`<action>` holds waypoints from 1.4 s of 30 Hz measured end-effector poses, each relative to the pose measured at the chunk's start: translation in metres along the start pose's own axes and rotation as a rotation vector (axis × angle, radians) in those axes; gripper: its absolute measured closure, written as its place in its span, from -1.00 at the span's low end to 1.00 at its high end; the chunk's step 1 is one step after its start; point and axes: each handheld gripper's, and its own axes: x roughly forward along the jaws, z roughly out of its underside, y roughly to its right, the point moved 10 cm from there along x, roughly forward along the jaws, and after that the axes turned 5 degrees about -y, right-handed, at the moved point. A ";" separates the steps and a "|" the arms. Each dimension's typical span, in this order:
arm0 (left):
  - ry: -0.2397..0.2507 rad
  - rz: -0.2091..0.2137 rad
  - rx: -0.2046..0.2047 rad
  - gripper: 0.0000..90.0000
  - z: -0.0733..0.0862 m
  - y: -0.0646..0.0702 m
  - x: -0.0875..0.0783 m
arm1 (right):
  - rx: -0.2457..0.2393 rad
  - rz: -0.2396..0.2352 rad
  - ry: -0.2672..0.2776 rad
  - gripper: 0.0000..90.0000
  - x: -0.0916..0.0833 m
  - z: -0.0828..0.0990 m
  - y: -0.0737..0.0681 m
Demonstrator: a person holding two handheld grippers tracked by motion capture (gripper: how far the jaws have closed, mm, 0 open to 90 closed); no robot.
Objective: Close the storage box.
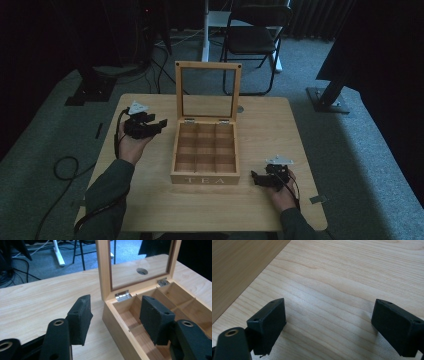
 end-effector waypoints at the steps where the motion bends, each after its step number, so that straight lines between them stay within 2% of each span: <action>1: 0.002 -0.001 -0.003 -0.03 -0.003 -0.002 0.001 | 0.000 0.000 0.000 -0.74 0.000 0.000 0.000; 12: 0.017 -0.015 -0.017 -0.03 -0.021 -0.014 0.008 | 0.000 0.000 0.000 -0.74 0.000 0.000 0.000; 22: -0.009 -0.020 -0.026 -0.10 -0.035 -0.020 0.027 | 0.000 0.000 0.000 -0.74 0.000 0.000 0.000; 26: -0.005 -0.020 -0.035 -0.14 -0.041 -0.022 0.035 | 0.000 0.000 0.000 -0.74 0.000 0.000 0.000; 34: -0.004 -0.004 -0.030 -0.18 -0.049 -0.021 0.047 | 0.000 0.000 0.000 -0.74 0.000 0.000 0.000; 37: -0.002 -0.003 -0.044 -0.18 -0.050 -0.021 0.054 | 0.000 0.000 0.000 -0.74 0.000 0.000 0.000; 42: -0.010 -0.005 -0.023 -0.18 -0.052 -0.018 0.067 | 0.000 -0.001 0.000 -0.74 0.000 0.000 0.000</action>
